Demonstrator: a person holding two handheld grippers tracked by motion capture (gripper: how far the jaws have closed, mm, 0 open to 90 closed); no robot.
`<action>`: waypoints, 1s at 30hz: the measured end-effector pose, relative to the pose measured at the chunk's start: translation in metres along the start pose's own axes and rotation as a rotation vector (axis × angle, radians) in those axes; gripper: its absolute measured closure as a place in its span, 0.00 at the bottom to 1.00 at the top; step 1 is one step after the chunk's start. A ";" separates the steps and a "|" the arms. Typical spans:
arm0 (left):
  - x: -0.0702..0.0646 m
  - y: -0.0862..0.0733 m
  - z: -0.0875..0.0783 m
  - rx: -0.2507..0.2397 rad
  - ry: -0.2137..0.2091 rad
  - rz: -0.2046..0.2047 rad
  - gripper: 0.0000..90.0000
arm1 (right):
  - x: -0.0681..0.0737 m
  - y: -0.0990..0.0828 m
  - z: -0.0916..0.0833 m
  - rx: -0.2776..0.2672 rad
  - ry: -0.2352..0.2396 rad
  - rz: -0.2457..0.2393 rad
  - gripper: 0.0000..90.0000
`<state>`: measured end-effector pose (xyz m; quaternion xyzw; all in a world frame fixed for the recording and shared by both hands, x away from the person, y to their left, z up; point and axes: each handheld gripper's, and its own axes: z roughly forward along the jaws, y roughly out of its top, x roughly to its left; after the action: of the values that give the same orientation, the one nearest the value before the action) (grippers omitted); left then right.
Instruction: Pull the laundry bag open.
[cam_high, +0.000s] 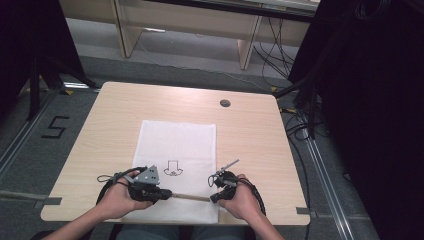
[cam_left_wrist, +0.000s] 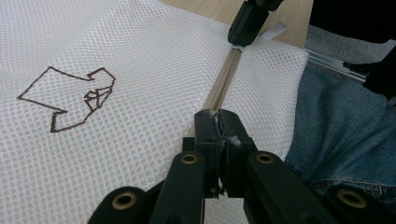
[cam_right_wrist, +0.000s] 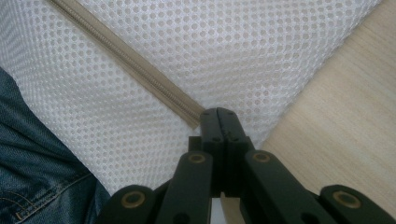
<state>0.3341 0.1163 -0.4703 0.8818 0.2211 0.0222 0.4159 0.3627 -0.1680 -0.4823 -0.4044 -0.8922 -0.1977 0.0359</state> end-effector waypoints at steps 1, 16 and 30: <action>0.000 0.000 0.000 0.000 0.000 -0.001 0.97 | 0.000 0.000 0.000 -0.001 -0.001 -0.003 1.00; 0.005 -0.007 -0.010 -0.010 0.009 0.003 0.97 | 0.001 0.000 0.000 0.003 0.003 0.016 1.00; 0.009 -0.014 -0.018 -0.007 0.033 -0.033 0.97 | 0.001 0.000 0.000 0.009 0.004 0.015 1.00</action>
<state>0.3326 0.1409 -0.4702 0.8760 0.2425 0.0304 0.4157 0.3620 -0.1671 -0.4818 -0.4103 -0.8901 -0.1943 0.0409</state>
